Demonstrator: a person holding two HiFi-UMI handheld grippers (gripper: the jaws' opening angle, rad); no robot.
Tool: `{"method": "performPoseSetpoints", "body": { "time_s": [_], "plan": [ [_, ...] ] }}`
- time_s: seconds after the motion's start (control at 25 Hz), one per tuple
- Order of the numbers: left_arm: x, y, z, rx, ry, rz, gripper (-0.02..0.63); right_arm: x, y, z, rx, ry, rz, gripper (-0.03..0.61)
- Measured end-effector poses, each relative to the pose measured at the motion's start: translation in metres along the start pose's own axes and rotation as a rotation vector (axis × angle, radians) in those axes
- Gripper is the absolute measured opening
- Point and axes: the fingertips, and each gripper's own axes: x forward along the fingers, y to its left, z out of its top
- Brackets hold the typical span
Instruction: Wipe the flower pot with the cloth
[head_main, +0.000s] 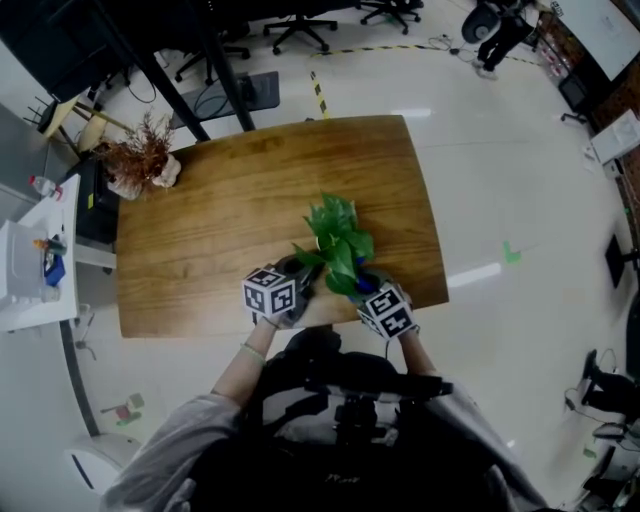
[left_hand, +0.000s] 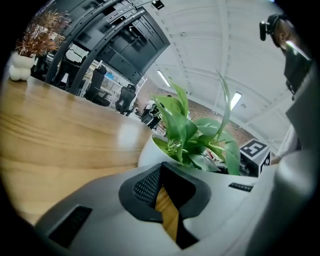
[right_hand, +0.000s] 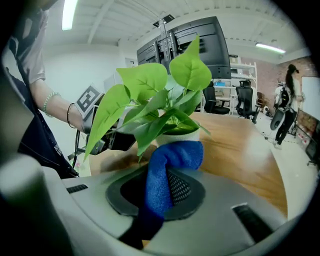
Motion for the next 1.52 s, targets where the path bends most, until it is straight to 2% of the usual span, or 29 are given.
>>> {"method": "performPoseSetpoints", "body": {
  "time_s": [0.2,0.48,0.72,0.96,1.12,1.36,1.52],
  "plan": [
    [0.003,0.013,0.011,-0.013,-0.026,0.009,0.005,0.016,0.011,0.001,0.057,-0.012,0.022,0.061],
    [0.000,0.009,0.011,-0.024,-0.032,-0.004,0.005,0.007,0.008,-0.002,0.076,-0.001,0.013,0.061],
    [-0.010,-0.011,-0.010,-0.054,-0.016,-0.040,0.005,-0.019,-0.016,-0.014,0.050,0.038,-0.039,0.061],
    [-0.002,-0.023,-0.015,-0.096,-0.032,-0.060,0.005,-0.021,-0.051,0.010,0.042,-0.011,-0.105,0.061],
    [0.004,-0.023,-0.009,-0.085,-0.036,-0.059,0.005,-0.011,-0.050,0.026,0.021,-0.023,-0.087,0.061],
    [0.003,-0.016,0.000,-0.069,-0.046,-0.053,0.005,0.004,-0.032,0.016,0.018,-0.004,-0.058,0.061],
    [-0.004,0.002,0.007,-0.077,-0.063,-0.021,0.005,0.013,-0.012,0.013,0.034,0.007,-0.026,0.061]
  ]
}}
